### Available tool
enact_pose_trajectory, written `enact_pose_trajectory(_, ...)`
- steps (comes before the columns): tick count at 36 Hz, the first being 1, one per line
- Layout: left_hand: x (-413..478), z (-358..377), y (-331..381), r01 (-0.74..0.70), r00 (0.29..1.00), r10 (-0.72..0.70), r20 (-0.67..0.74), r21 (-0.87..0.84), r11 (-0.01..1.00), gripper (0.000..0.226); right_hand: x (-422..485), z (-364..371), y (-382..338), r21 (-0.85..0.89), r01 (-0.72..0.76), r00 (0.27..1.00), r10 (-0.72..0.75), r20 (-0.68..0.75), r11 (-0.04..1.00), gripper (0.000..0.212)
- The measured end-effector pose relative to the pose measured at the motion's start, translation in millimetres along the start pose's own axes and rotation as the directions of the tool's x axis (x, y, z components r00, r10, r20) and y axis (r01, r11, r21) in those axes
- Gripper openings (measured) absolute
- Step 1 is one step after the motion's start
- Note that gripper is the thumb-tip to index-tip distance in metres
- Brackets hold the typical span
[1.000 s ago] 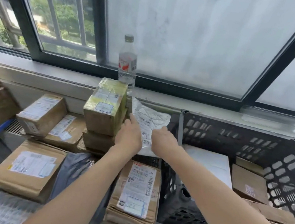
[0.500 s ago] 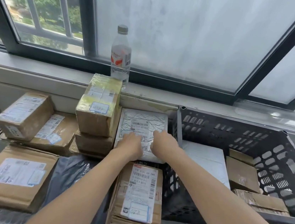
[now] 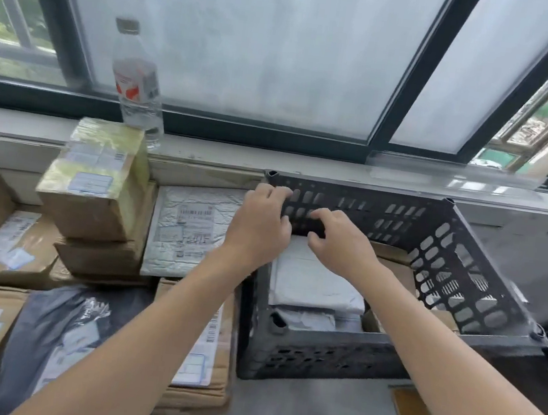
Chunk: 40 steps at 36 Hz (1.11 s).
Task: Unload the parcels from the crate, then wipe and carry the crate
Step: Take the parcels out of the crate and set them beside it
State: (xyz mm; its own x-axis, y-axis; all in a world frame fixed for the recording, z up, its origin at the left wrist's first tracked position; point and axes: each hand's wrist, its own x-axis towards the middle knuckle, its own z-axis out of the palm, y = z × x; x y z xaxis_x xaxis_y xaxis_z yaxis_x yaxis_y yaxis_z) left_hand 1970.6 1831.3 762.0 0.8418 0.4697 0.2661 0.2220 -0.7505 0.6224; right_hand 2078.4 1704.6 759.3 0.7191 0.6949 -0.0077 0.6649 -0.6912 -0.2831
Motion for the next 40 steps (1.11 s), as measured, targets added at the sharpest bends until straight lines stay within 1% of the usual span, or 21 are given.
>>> enact_pose_trajectory(3,6,28,22,0.007,0.998,-0.008,0.067,0.012,1.000,0.044,-1,-3,35,0.007,-0.005,0.999,0.005,0.047,1.000,0.043)
enact_pose_trajectory(7,13,64,47,0.084,0.982,-0.084,0.170,0.007,0.996,0.044,-2,-5,84,-0.025,0.027,0.992,-0.024,0.127,0.999,0.046)
enact_pose_trajectory(13,17,111,72,0.181,0.929,-0.194,0.316,0.070,0.981,0.048,4,-1,138,-0.039,0.073,0.978,-0.064,0.197,0.997,0.048)
enact_pose_trajectory(15,17,122,74,0.208,0.907,-0.236,0.348,0.116,0.971,0.048,6,4,151,-0.035,0.074,0.974,-0.064,0.219,0.997,0.049)
enact_pose_trajectory(17,16,130,73,0.244,0.879,-0.290,0.378,0.164,0.956,0.049,10,10,160,-0.048,0.074,0.958,-0.058,0.280,0.996,0.052)
enact_pose_trajectory(21,13,142,65,0.299,0.819,-0.363,0.444,0.210,0.931,0.052,19,22,171,-0.085,0.059,0.895,-0.015,0.445,0.995,0.059)
enact_pose_trajectory(26,13,149,61,0.278,0.739,-0.421,0.527,0.330,0.902,0.053,25,33,174,0.049,-0.026,0.823,-0.006,0.568,0.998,0.057)
enact_pose_trajectory(29,10,152,59,0.268,0.685,-0.429,0.589,0.345,0.900,0.058,24,39,168,0.123,-0.091,0.780,-0.006,0.626,0.988,0.054)
enact_pose_trajectory(30,9,152,58,0.266,0.670,-0.429,0.606,0.343,0.901,0.062,24,41,166,0.149,-0.114,0.775,-0.006,0.632,0.982,0.053)
enact_pose_trajectory(32,8,153,56,0.245,0.660,-0.420,0.623,0.350,0.904,0.070,26,42,165,0.211,-0.146,0.802,-0.009,0.598,0.966,0.047)
enact_pose_trajectory(34,7,153,54,0.232,0.666,-0.410,0.623,0.350,0.908,0.079,30,41,167,0.328,-0.227,0.843,0.016,0.538,0.917,0.040)
enact_pose_trajectory(36,7,151,54,0.235,0.685,-0.403,0.608,0.339,0.911,0.083,32,36,170,0.497,-0.307,0.877,0.039,0.478,0.812,0.039)
enact_pose_trajectory(37,7,149,53,0.241,0.701,-0.401,0.589,0.334,0.911,0.083,33,31,172,0.567,-0.322,0.894,0.047,0.445,0.758,0.038)
enact_pose_trajectory(38,7,148,52,0.247,0.727,-0.400,0.558,0.330,0.911,0.080,33,26,174,0.622,-0.327,0.908,0.055,0.415,0.711,0.037)
enact_pose_trajectory(40,8,144,50,0.258,0.799,-0.393,0.456,0.330,0.908,0.062,32,15,176,0.726,-0.328,0.927,0.057,0.371,0.604,0.034)
